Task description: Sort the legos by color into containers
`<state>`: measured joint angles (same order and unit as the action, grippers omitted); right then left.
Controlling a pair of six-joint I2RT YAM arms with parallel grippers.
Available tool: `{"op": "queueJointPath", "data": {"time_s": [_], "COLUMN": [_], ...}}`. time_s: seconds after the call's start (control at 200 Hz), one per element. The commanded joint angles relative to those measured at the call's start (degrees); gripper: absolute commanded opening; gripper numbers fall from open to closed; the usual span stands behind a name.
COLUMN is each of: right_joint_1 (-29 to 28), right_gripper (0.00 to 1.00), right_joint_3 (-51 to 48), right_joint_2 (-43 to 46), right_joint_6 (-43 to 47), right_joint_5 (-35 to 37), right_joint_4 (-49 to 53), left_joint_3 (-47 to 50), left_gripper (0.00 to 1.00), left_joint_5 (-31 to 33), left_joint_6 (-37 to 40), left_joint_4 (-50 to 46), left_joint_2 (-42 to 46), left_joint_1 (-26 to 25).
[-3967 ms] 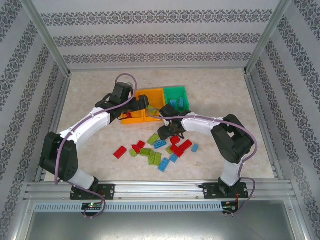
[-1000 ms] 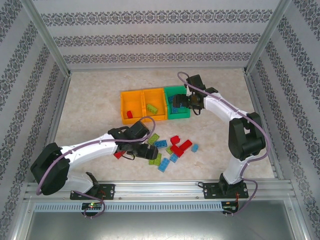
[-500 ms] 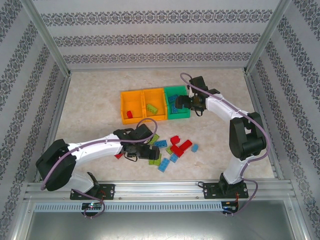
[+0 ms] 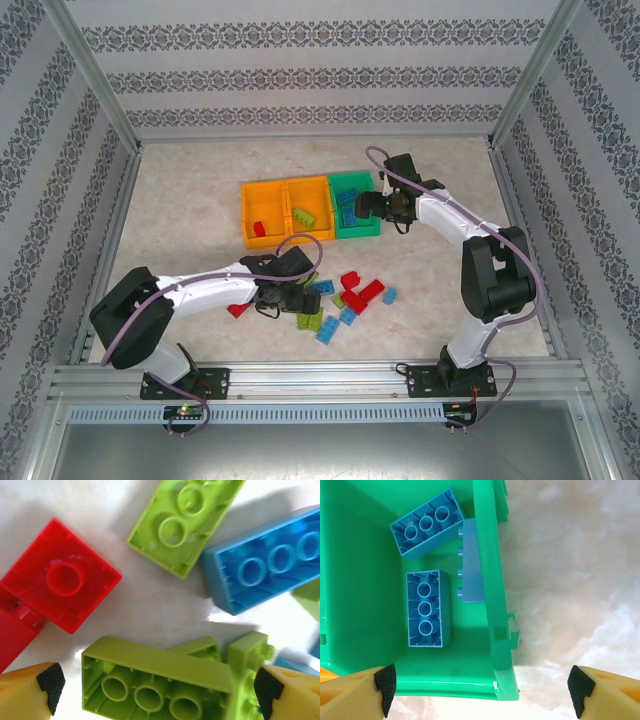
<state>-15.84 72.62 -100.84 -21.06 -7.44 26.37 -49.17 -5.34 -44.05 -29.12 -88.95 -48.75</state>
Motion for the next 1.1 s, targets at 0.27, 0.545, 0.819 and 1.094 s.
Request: {"op": "queueJointPath", "data": {"time_s": [0.27, 0.545, 0.819, 1.094], "right_joint_1": [0.87, 1.02, 1.16, 1.11], "right_gripper": [0.92, 0.91, 0.92, 0.92], "right_joint_3": [-1.59, -2.31, -3.45, -3.92], "right_joint_2": [2.40, 2.53, 3.17, 3.36], "right_joint_6": [0.41, 0.58, 0.60, 0.44], "right_joint_5": [-0.49, -0.44, -0.29, -0.48], "right_joint_4": [-0.18, -0.32, -0.45, -0.79], "left_joint_3": [1.36, 0.62, 0.46, -0.57], "left_gripper": [0.95, 0.88, 0.70, 0.64], "left_joint_5": [0.28, 1.42, 2.59, 5.14], "left_joint_6": [-1.74, -0.65, -0.23, -0.26], "left_joint_4": [1.00, 0.82, 0.68, -1.86], "left_joint_2": [-0.04, 0.28, 1.42, 3.68], "left_joint_1": [-0.38, -0.38, -0.38, -0.38]}}
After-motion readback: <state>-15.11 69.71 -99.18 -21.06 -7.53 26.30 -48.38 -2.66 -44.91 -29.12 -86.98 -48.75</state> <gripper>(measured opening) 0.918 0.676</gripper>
